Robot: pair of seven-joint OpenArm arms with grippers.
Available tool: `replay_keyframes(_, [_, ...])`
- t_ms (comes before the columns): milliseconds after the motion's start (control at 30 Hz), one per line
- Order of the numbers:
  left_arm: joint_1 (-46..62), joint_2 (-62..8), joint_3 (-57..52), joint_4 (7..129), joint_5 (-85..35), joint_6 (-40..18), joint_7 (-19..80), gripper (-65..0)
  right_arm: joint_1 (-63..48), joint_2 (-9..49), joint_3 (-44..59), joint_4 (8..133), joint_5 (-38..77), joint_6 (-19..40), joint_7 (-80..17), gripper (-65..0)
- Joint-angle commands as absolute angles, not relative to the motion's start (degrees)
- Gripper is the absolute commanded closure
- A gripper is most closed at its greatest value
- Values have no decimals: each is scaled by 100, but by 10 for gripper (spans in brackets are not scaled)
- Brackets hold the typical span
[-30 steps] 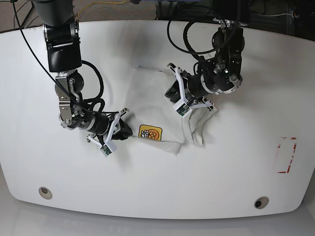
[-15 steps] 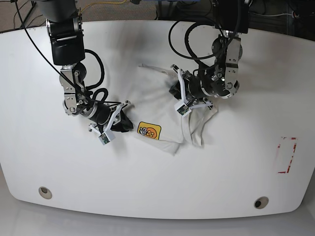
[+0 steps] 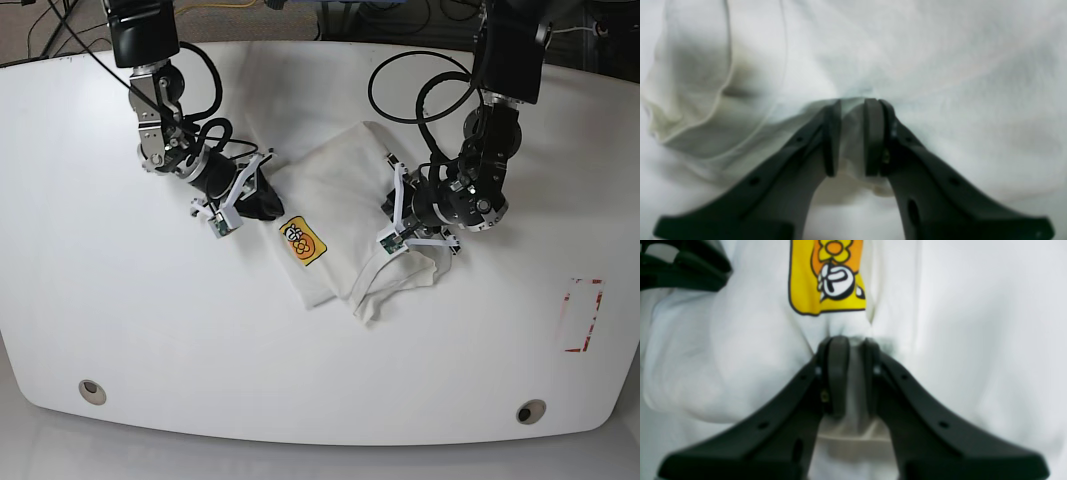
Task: Layout the t-shirt on the table in an organized manner, then fold the t-shirt properly
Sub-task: 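Slide the bundle with both grippers toward the left arm's side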
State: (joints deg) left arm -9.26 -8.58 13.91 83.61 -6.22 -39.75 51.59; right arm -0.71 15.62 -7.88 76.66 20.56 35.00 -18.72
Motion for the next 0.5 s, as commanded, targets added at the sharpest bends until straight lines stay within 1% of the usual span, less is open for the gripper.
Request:
replay_keyframes(0, [-1086, -1051, 1402, 8532, -655, -4000, 5138, -101, -365, 1455, -831, 8004, 1745, 3398, -2466, -87])
replay_keyframes(233, [-1068, -1411, 1367, 8866, -637, -4000, 5147, -101, -927, 1095, -848, 8567, 1736, 3134, -2492, -87])
replay_keyframes(467, [-1051, -1754, 1358, 9314, -655, -4000, 5147, -101, -1165, 708, -875, 8611, 1727, 3125, -2501, -87])
